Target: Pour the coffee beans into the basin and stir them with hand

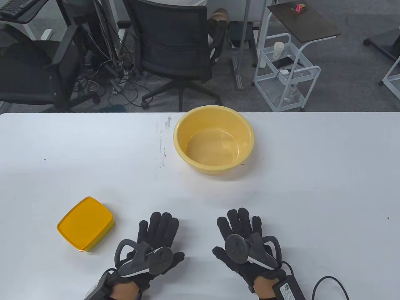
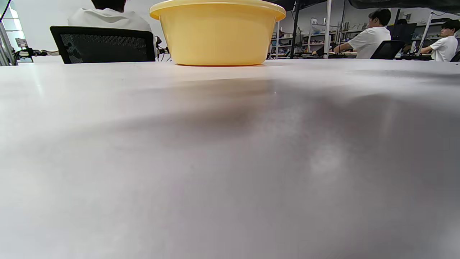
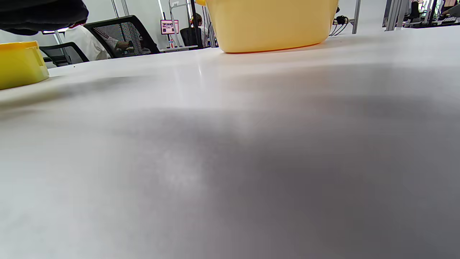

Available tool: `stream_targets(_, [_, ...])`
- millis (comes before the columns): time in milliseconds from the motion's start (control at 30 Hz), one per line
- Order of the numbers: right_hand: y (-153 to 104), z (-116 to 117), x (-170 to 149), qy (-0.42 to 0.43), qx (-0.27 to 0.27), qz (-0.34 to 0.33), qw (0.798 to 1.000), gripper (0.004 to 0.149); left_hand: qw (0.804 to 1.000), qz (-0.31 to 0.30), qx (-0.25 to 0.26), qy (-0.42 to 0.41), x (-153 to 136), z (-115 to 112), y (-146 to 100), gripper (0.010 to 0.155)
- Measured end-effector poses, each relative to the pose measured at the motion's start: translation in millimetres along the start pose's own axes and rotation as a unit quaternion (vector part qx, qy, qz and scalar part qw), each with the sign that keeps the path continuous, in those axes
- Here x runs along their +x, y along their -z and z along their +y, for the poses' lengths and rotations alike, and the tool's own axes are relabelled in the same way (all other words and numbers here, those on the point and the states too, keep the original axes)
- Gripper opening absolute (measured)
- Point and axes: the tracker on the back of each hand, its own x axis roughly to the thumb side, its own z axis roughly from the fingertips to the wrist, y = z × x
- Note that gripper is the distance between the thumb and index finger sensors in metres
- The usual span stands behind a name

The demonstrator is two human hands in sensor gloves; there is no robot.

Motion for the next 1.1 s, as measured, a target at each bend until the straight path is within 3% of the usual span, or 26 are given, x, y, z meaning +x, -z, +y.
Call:
stream_targets(933, [-1.2, -1.5, -0.8, 0.010, -0.018, 0.014, 1.000, 0.084, 1.000, 0.005, 0.008, -0.011, -5.6, 4.3, -5.3, 0.091])
stream_targets(967, [-1.1, -1.5, -0.8, 0.009, -0.019, 0.014, 1.000, 0.084, 1.000, 0.011, 0.011, -0.011, -6.9, 6.7, -5.8, 0.091])
stream_targets(1033, [-0.1, -1.0, -0.9, 0.006, -0.016, 0.014, 1.000, 0.084, 0.995, 0.086, 0.044, 0.011, -18.1, 35.0, -16.0, 0.093])
stream_targets(1100, [-0.9, -1.5, -1.7, 0.000, -0.016, 0.014, 1.000, 0.084, 0.979, 0.139, 0.145, -0.014, -33.3, 74.3, -43.6, 0.097])
